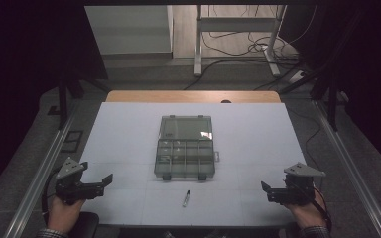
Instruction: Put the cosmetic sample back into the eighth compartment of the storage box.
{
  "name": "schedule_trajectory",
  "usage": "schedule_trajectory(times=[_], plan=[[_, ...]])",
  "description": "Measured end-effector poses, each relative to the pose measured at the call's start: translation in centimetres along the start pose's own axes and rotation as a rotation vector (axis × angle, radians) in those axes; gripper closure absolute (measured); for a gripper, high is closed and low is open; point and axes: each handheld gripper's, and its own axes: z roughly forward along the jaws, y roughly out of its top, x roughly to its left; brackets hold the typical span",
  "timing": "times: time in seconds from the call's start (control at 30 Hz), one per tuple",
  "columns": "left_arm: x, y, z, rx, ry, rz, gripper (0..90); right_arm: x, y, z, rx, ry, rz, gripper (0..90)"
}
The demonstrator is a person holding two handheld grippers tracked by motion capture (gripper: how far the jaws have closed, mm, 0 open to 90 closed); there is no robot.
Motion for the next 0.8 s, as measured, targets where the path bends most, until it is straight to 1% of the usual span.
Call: schedule_trajectory(times=[0.13,0.5,0.8], plan=[[0.00,0.01,0.05,0.004,-0.005,0.002,0.2,0.07,0.02,0.06,0.006,-0.003,-0.006,0.0],[0.28,0.00,0.10,0.007,-0.021,-0.016,0.8,0.04,0.07,0.18,0.018,0.003,-0.002,0.0],[0.29,0.05,0.17,0.015,-0.025,-0.017,0.9,0.09,0.12,0.24,0.024,0.010,-0.006,0.0]])
